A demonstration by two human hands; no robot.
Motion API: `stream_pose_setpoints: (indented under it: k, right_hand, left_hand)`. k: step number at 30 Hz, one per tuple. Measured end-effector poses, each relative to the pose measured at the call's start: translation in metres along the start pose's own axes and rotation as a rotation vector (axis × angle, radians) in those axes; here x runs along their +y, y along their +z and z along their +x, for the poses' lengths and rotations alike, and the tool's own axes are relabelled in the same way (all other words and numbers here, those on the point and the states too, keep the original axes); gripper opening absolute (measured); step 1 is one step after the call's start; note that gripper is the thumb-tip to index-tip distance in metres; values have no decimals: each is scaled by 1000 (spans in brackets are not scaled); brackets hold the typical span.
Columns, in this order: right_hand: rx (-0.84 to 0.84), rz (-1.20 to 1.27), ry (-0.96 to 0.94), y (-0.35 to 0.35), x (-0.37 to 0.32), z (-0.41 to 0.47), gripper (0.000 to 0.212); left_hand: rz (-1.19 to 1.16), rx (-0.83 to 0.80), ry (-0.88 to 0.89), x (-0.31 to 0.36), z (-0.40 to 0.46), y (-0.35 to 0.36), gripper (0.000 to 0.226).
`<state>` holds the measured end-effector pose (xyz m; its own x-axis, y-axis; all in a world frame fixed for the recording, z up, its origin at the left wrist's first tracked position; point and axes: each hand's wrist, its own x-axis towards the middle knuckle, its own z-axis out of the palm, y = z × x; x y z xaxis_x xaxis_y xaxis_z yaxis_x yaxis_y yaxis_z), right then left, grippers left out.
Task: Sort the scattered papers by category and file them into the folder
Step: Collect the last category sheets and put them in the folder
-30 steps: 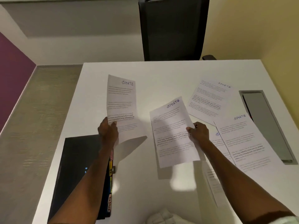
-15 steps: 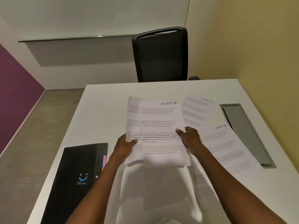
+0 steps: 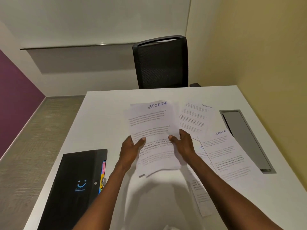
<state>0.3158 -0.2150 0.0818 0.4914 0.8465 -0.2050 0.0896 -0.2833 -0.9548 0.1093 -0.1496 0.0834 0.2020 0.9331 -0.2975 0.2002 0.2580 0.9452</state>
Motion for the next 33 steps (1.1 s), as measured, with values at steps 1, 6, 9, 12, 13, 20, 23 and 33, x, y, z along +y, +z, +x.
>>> stream_pose_setpoints:
  k: [1,6,9,12,13,20,23,33]
  right_hand:
    - [4,-21,-43,4,-5,0,15]
    - [37,35,-137,18,-20,-3,31]
    - [13,57,-122,24,-12,-8,34]
    - [-15,37,-68,32,10,-16,37]
    - [-27,32,-60,35,17,-18,37]
    - [-41,3,-39,52,26,-20,31]
    - [-33,-1,-36,53,30,-21,30]
    - [14,-148,38,42,41,-23,13]
  left_hand:
    - [39,33,62,3,3,-2,20]
    - [93,227,210,17,-1,-3,29]
    - [54,255,214,5,-8,-4,32]
    - [42,244,155,-18,-14,-9,40]
    - [46,236,136,-25,-15,-10,42]
    - [34,192,121,-36,-12,-14,36]
    - [21,170,126,-40,-10,-13,37]
    - [114,62,-13,-34,10,-20,32]
